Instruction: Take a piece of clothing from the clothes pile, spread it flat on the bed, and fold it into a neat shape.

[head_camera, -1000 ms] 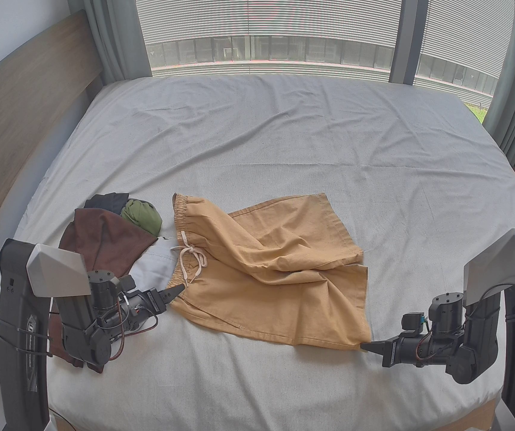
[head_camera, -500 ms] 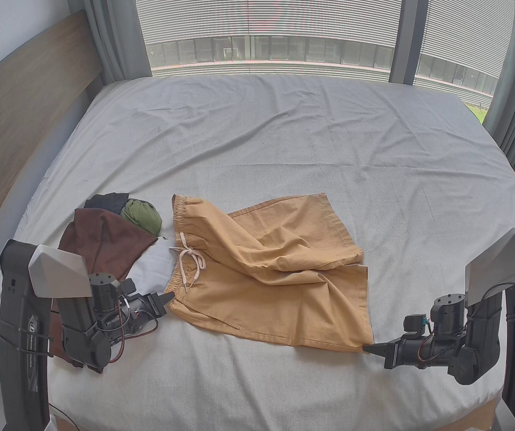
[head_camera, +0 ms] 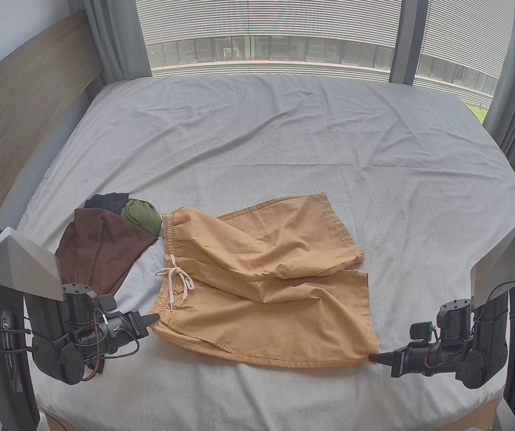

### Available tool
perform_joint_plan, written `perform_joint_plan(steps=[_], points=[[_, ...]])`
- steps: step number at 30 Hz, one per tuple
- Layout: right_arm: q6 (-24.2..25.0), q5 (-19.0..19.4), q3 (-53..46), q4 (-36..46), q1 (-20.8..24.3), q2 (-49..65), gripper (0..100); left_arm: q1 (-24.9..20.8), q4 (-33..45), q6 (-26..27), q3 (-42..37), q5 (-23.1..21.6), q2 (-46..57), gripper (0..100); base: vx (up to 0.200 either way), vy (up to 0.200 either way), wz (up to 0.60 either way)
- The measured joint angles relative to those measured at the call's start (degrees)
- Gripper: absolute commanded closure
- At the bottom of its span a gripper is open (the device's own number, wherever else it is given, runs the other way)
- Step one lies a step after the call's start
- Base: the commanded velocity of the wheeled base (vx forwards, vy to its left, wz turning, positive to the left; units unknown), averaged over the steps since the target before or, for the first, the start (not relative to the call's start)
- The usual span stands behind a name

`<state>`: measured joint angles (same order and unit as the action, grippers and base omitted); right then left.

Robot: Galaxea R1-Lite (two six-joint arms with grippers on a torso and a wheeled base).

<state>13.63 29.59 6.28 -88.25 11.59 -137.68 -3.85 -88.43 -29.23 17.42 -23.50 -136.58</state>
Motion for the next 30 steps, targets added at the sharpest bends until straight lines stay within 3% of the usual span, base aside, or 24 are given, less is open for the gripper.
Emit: perform_joint_plan(steps=[11,24,25,26,30], points=[[-1.3,0.0,-2.7,0.0,0.5,-0.2,100,0.2,-0.1,5.0,-8.7,0.0,3.8,100,0.000,0.000,0.00],[-1.7,0.0,-3.6,0.0,0.5,-0.7,100,0.6,-0.1,5.4,-10.4,0.1,3.9,100,0.000,0.000,0.00],[-1.7,0.0,-3.5,0.0,0.5,-0.7,100,0.6,-0.1,5.4,-10.4,0.1,3.9,0,0.000,0.000,0.00],[-1.7,0.0,-3.4,0.0,0.5,-0.8,0,0.7,-0.1,5.4,-10.5,0.1,3.8,0,0.000,0.000,0.00],[-1.2,0.0,-2.6,0.0,0.5,-0.9,0,0.7,-0.1,5.4,-11.2,0.0,3.8,0,0.000,0.000,0.00]])
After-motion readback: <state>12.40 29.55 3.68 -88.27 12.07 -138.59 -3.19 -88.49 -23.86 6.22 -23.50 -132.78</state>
